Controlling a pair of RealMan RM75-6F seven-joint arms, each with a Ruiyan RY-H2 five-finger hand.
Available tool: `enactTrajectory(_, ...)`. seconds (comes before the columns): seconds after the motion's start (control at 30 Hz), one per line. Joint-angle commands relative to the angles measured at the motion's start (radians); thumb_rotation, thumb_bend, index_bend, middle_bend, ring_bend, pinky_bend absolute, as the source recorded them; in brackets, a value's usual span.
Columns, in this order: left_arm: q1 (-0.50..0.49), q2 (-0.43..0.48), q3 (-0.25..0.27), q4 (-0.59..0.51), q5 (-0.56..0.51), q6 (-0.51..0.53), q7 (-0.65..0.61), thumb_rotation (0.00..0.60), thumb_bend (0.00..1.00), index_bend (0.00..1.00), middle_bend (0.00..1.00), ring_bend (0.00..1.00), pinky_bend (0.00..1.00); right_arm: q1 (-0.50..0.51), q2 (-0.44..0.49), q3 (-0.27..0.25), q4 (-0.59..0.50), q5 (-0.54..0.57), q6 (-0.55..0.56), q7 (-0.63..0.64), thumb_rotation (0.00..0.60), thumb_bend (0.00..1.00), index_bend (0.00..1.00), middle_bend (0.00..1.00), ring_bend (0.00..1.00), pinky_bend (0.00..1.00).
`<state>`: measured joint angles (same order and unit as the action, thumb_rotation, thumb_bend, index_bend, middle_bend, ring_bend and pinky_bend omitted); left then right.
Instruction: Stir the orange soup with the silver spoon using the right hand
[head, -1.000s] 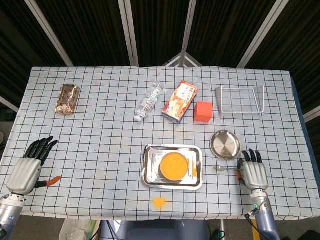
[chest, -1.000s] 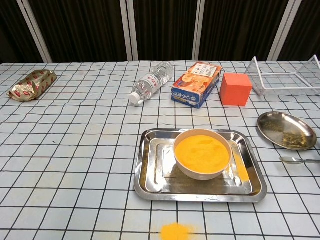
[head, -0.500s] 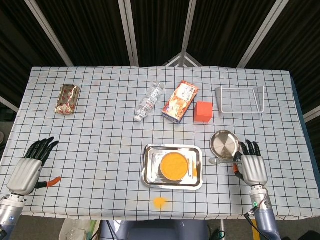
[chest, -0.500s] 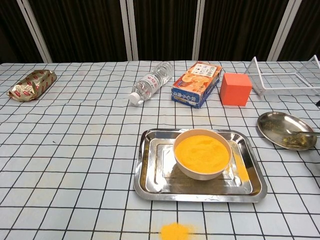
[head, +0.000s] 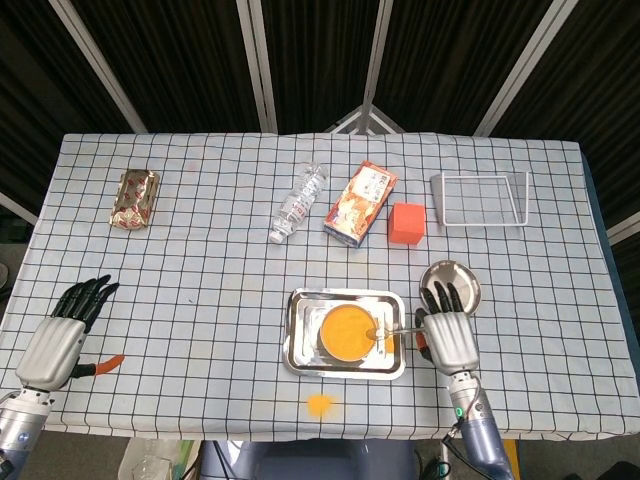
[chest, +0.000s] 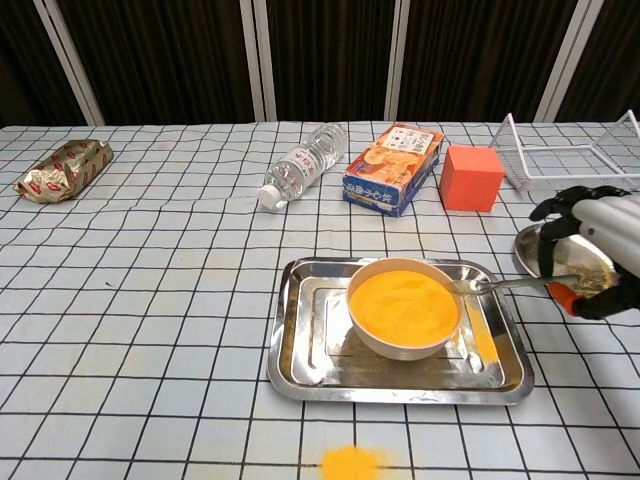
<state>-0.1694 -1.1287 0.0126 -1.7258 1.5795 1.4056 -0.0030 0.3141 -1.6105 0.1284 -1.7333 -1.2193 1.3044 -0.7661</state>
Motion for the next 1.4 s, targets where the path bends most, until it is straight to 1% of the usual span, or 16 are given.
enactTrajectory(0.03,-0.002,0.004,-0.001,-0.001,-0.002,-0.004,-0.011,0.600,0.02,0.00,0.00,0.00,0.00,0.037,-0.075,0.017,0.018,0.039,0.000,-0.082,0.600,0.52,0.56,0.18,0.00,0.00)
enactTrajectory(0.27,-0.006,0.011,0.000,-0.002,-0.005,-0.013,-0.039,0.600,0.02,0.00,0.00,0.00,0.00,0.079,-0.157,0.055,0.044,0.064,0.029,-0.176,0.600,0.52,0.56,0.18,0.00,0.00)
enactTrajectory(0.4,-0.007,0.014,0.001,-0.002,-0.003,-0.014,-0.049,0.600,0.02,0.00,0.00,0.00,0.00,0.091,-0.179,0.068,0.056,0.070,0.046,-0.199,0.600,0.52,0.56,0.18,0.00,0.00)
enactTrajectory(0.6,-0.009,0.017,0.001,-0.002,-0.003,-0.016,-0.060,0.600,0.02,0.00,0.00,0.00,0.00,0.094,-0.189,0.060,0.064,0.078,0.065,-0.228,0.600,0.51,0.56,0.18,0.00,0.00)
enactTrajectory(0.83,-0.008,0.018,0.002,-0.004,-0.001,-0.015,-0.058,0.600,0.02,0.00,0.00,0.00,0.00,0.091,-0.189,0.042,0.049,0.085,0.077,-0.240,0.600,0.52,0.55,0.18,0.00,0.00)
enactTrajectory(0.9,-0.008,0.017,0.002,-0.004,-0.002,-0.016,-0.055,0.600,0.02,0.00,0.00,0.00,0.00,0.089,-0.190,0.032,0.045,0.082,0.081,-0.238,0.600,0.52,0.51,0.18,0.00,0.00)
enactTrajectory(0.97,-0.008,0.017,0.002,-0.005,-0.002,-0.015,-0.053,0.600,0.02,0.00,0.00,0.00,0.00,0.087,-0.192,0.022,0.046,0.079,0.085,-0.239,0.600,0.51,0.43,0.17,0.00,0.00)
enactTrajectory(1.03,-0.007,0.017,0.002,-0.005,-0.002,-0.014,-0.053,0.600,0.02,0.00,0.00,0.00,0.00,0.085,-0.194,0.016,0.047,0.078,0.090,-0.243,0.600,0.52,0.33,0.17,0.00,0.00)
enactTrajectory(1.13,-0.006,0.017,0.002,-0.004,-0.001,-0.011,-0.053,0.600,0.02,0.00,0.00,0.00,0.00,0.083,-0.194,0.013,0.043,0.078,0.100,-0.246,0.600,0.52,0.22,0.16,0.00,0.00)
enactTrajectory(1.23,-0.006,0.017,0.003,-0.004,0.000,-0.010,-0.054,0.600,0.02,0.00,0.00,0.00,0.00,0.079,-0.188,0.009,0.031,0.076,0.111,-0.252,0.600,0.51,0.19,0.15,0.00,0.00)
enactTrajectory(1.4,-0.006,0.017,0.004,-0.004,0.002,-0.011,-0.054,0.600,0.02,0.00,0.00,0.00,0.00,0.071,-0.166,-0.006,0.001,0.066,0.124,-0.254,0.600,0.52,0.19,0.15,0.00,0.00)
